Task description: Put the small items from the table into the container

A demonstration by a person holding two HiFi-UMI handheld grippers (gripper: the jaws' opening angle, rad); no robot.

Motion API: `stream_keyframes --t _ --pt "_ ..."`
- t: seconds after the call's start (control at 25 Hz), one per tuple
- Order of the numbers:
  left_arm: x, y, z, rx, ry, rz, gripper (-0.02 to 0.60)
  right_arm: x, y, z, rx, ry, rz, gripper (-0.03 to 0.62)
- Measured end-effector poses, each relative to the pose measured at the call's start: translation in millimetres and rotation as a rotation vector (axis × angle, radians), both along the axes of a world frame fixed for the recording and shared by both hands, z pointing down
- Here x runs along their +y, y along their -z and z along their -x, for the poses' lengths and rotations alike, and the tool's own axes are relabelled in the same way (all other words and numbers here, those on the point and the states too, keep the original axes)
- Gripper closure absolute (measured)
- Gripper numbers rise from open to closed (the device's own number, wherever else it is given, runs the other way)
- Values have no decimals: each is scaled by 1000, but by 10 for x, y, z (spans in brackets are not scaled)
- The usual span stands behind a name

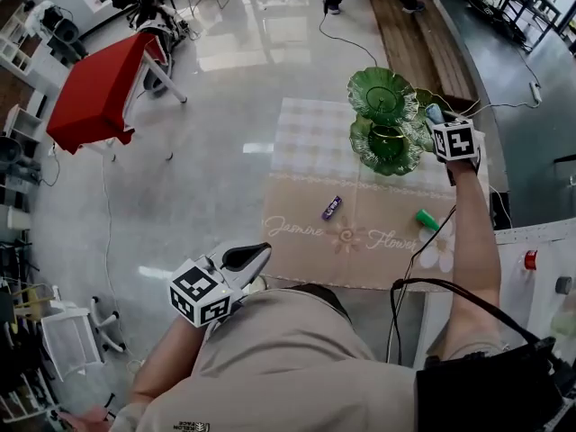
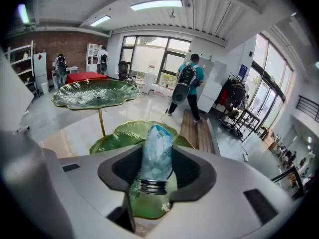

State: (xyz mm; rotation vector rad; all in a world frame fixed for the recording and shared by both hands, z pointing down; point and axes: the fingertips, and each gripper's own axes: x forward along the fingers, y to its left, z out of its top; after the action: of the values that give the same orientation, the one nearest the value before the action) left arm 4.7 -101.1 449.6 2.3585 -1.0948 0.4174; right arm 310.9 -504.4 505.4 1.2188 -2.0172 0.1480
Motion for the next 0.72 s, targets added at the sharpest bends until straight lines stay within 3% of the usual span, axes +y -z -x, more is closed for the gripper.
stream_keyframes --t 0.32,0.72 --pt "30 6 213 -12 65 -1 574 -292 -205 37 108 0 39 401" --pt "-50 11 244 -8 55 -6 574 -309 -192 51 113 -11 33 382"
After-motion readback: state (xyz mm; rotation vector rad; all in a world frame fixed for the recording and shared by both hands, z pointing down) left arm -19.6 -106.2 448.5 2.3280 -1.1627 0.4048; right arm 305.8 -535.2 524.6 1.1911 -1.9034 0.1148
